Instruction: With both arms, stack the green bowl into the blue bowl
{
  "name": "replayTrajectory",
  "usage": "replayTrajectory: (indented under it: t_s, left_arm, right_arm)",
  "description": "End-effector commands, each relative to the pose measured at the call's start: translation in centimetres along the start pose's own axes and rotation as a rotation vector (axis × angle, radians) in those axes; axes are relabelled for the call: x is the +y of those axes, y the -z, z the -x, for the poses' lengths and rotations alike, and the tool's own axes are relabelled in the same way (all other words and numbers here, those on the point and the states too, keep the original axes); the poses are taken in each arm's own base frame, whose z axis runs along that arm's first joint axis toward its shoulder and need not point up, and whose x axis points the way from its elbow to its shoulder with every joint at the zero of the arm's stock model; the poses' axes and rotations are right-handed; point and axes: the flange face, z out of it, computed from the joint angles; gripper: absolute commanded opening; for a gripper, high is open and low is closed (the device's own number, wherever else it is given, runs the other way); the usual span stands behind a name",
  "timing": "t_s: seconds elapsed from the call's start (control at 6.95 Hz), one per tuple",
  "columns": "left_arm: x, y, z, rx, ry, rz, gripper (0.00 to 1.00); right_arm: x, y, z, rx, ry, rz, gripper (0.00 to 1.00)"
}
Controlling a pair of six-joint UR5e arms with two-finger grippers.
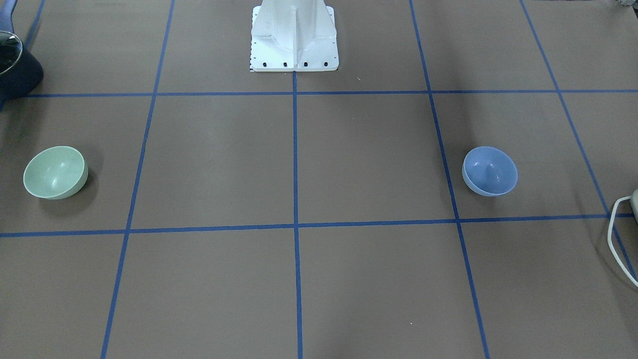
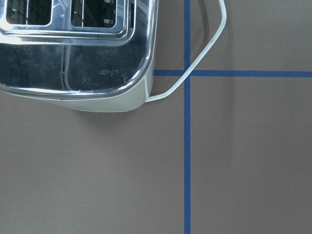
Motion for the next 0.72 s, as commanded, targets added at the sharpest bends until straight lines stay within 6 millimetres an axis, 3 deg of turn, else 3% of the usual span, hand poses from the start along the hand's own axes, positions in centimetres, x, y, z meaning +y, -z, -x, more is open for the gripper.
replayTrajectory:
  t_s: [0.0, 0.43, 0.58]
  left_arm:
    - [-0.1, 0.2, -0.2, -0.002, -0.006, -0.005, 0.98]
    - [-1.5, 1.1, -1.4, 0.01, -0.03, -0.027, 0.98]
    - [-1.8, 1.3, -1.6, 0.008, -0.035, -0.032, 0.98]
  right_arm:
    - [-0.3, 0.2, 0.3, -0.004, 0.005, -0.004, 1.0]
    - [-0.7, 0.3, 0.7, -0.027, -0.03, -0.003, 1.0]
    - [-1.1, 1.1, 1.7, -0.038, -0.05, -0.021, 1.0]
